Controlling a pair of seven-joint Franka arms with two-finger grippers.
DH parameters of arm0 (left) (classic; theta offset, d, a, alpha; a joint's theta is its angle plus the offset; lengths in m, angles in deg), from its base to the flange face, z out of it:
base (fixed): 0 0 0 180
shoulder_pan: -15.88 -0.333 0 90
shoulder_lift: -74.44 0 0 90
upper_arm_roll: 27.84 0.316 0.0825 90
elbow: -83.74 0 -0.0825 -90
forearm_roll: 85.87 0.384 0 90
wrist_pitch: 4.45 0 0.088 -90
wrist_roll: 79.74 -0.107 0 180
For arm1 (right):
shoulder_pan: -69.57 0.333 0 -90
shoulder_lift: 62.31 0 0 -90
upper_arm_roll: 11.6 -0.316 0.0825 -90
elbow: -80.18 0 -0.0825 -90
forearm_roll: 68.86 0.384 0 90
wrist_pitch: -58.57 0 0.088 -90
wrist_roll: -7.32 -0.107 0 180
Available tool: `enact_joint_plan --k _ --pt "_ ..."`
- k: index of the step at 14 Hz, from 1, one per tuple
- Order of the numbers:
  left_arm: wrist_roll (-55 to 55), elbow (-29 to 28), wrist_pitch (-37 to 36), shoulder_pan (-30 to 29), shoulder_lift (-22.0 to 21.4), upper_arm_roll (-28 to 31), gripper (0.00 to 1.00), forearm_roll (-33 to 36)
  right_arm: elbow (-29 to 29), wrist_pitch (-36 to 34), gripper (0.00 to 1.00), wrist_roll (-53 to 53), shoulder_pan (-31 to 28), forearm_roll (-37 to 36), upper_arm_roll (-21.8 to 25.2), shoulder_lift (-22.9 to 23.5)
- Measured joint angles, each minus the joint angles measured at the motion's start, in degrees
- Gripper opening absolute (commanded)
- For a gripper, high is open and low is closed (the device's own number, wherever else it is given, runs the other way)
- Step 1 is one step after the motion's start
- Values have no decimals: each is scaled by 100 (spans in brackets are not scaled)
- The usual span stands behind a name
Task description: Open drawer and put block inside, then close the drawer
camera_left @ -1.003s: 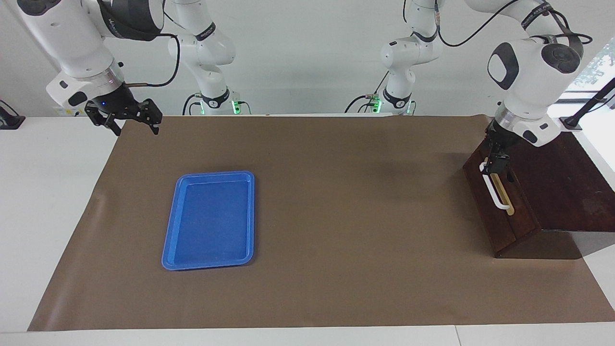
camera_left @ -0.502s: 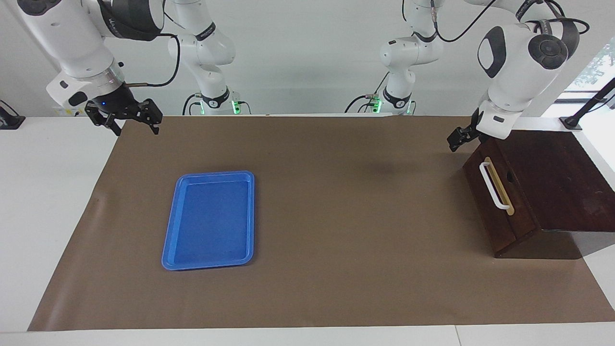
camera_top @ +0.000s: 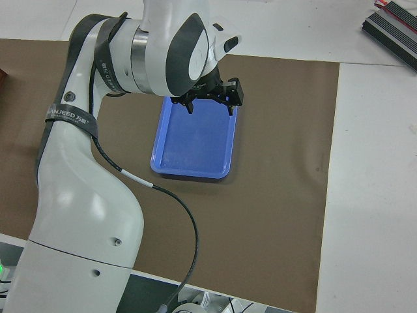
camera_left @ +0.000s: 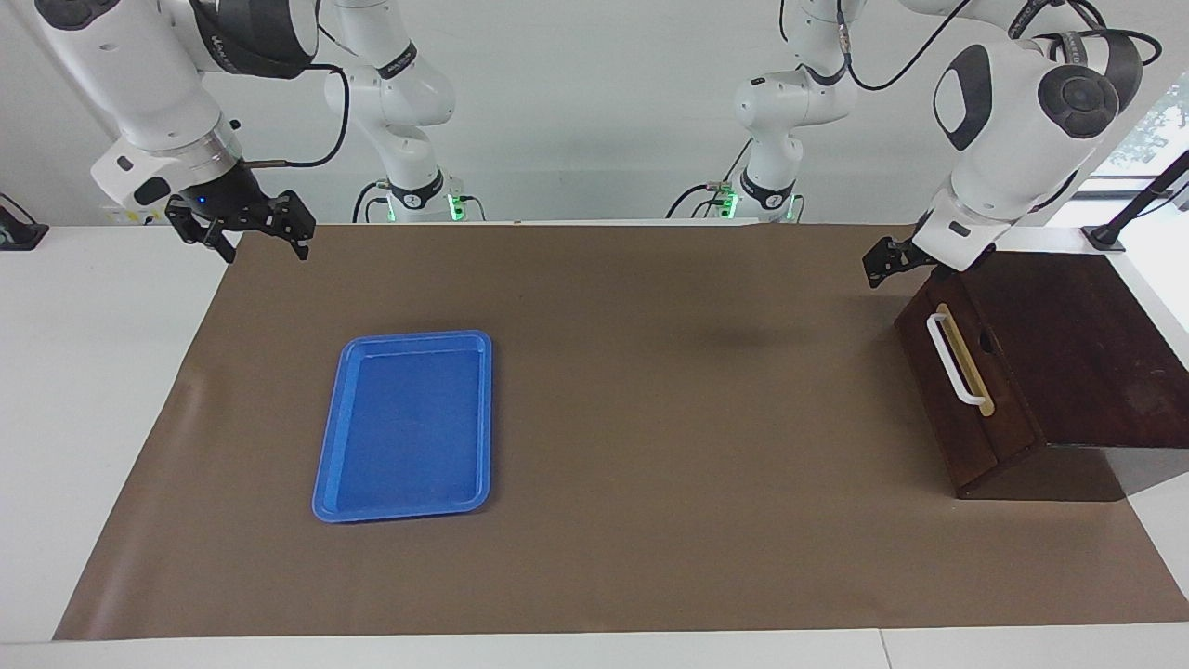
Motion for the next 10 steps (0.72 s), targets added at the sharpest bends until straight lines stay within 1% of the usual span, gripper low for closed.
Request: enact_joint_plan --k 5,10 --pt "-420 9 -126 30 -53 -1 100 0 0 7 100 0 1 1 -3 0" --pt "-501 59 -131 35 -115 1 100 0 0 13 100 0 5 1 -3 0"
